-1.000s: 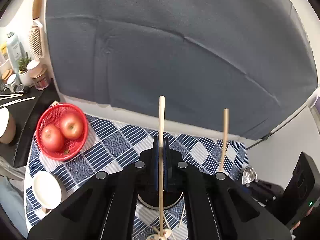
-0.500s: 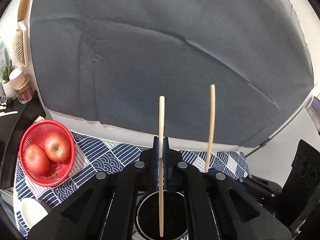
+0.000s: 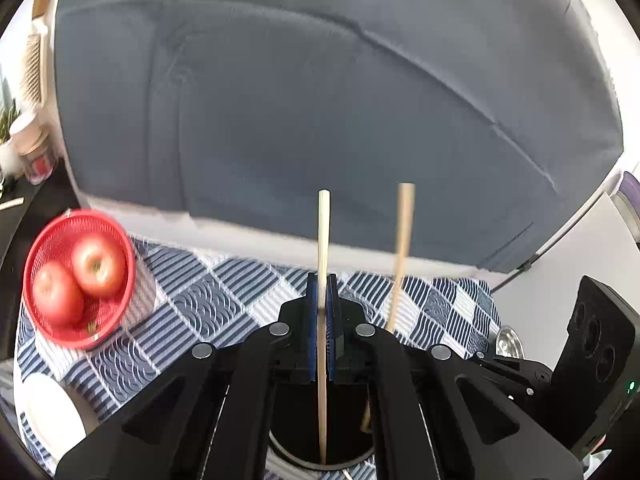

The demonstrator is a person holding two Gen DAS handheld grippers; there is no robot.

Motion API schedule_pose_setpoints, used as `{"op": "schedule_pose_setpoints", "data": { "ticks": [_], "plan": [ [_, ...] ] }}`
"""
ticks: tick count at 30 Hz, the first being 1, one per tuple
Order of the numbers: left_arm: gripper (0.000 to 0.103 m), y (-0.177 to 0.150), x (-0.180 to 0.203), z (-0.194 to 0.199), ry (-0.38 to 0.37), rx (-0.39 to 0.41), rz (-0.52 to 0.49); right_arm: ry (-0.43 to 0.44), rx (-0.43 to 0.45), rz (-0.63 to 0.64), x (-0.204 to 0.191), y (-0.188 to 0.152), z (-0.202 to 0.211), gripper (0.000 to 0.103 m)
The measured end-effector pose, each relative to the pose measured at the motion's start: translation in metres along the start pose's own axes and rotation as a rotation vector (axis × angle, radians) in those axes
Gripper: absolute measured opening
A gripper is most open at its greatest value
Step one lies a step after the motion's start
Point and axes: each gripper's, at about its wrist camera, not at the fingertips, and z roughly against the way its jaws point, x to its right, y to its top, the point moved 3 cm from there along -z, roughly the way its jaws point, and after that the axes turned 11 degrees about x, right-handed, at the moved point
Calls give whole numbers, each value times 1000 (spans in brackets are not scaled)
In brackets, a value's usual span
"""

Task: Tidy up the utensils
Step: 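Lift both held chopsticks and lower them into the black cup, then open both tools to release the chopsticks and move back over the table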

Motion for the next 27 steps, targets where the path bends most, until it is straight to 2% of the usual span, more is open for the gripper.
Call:
{"op": "schedule_pose_setpoints", "data": {
  "ticks": [5, 6, 8, 9, 10, 11, 12, 13, 14, 15, 16, 18, 19, 21, 27],
  "plan": [
    [4, -5, 6, 19, 17, 6, -32, -3, -30, 43, -6, -12, 9, 5],
    [5, -6, 5, 21, 14, 3, -27, -2, -40, 45, -7, -13, 11, 8],
    [12, -9, 6, 26, 13, -16, -13, -5, -36, 29, -7, -14, 16, 9],
    [17, -11, 6, 30, 17, -16, -9, -9, -31, 27, -7, -14, 21, 14],
    [21, -12, 6, 34, 24, -12, -7, -12, -29, 31, -7, -14, 24, 28],
    [32, -14, 5, 39, 30, -15, -4, -18, -23, 49, -7, -14, 30, 36],
    [40, -15, 4, 42, 41, -16, -2, -24, -20, 60, -7, -15, 34, 54],
    [42, -16, 2, 46, 57, -13, -2, -28, -19, 62, -6, -15, 38, 66],
    [50, -17, 1, 48, 69, -13, -4, -30, -16, 49, -3, -16, 44, 69],
    [58, -19, -1, 53, 81, -17, -5, -35, -15, 37, 0, -15, 47, 76],
    [61, -21, -1, 56, 90, -15, 0, -42, -15, 28, 3, -15, 50, 85],
    [83, -23, -4, 63, 112, -9, 14, -54, -16, 11, 10, -15, 56, 86],
    [87, -25, -6, 66, 129, -7, 23, -64, -23, 8, 13, -16, 58, 86],
    [92, -29, -10, 73, 145, 1, 50, -75, -35, 10, 18, -18, 62, 86],
    [94, -51, -20, 83, 194, -29, 89, -99, -65, 14, 33, -32, 73, 86]
  ]
}}
